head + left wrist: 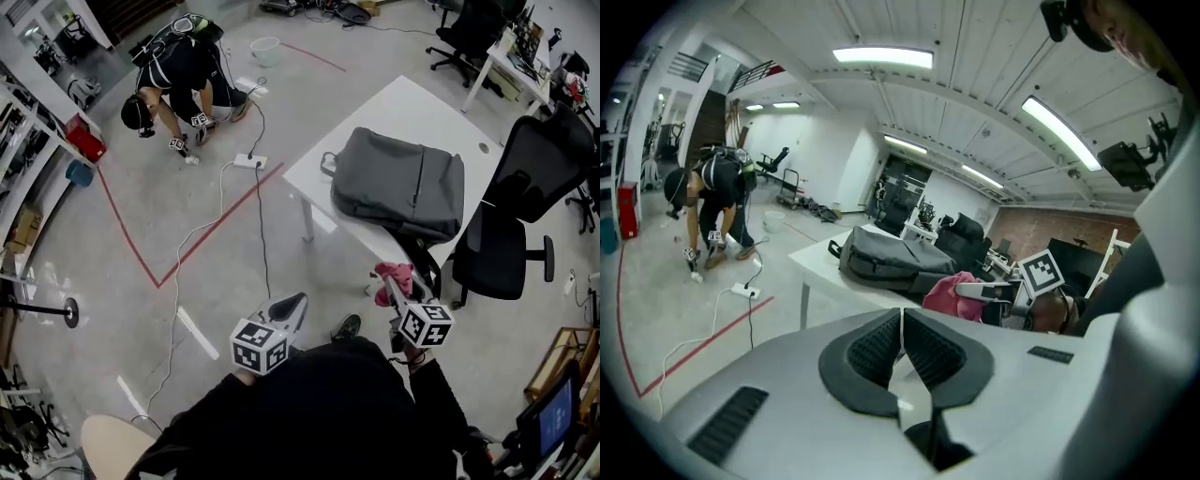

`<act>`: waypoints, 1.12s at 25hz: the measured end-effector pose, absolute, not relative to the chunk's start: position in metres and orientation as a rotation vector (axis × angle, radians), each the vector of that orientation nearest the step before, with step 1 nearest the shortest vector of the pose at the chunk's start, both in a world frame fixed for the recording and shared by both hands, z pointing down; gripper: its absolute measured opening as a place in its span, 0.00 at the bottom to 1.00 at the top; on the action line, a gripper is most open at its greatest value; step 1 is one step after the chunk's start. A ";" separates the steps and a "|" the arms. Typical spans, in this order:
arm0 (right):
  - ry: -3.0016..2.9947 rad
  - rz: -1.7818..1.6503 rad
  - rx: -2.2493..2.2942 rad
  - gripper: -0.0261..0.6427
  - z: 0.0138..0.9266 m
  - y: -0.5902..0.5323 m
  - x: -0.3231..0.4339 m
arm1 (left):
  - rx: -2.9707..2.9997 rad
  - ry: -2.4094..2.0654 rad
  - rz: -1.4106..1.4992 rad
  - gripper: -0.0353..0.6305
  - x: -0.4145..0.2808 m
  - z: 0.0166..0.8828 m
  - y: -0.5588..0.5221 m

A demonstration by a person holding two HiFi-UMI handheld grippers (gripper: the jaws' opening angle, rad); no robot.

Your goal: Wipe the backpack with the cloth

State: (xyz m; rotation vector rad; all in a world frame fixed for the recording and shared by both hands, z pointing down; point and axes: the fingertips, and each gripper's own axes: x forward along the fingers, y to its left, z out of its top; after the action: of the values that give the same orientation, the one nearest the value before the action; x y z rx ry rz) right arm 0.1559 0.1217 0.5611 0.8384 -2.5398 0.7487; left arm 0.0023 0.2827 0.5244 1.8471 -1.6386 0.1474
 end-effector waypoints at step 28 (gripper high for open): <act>-2.019 0.266 1.352 0.28 0.577 -0.123 0.148 | 2.115 -1.286 0.262 0.22 -0.115 0.543 0.012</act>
State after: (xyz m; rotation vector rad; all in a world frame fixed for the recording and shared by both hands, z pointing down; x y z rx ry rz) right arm 0.1476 -0.1229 0.5770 1.3516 -2.0192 0.2663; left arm -0.1148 0.0121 0.5433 2.1153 -1.2863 0.2623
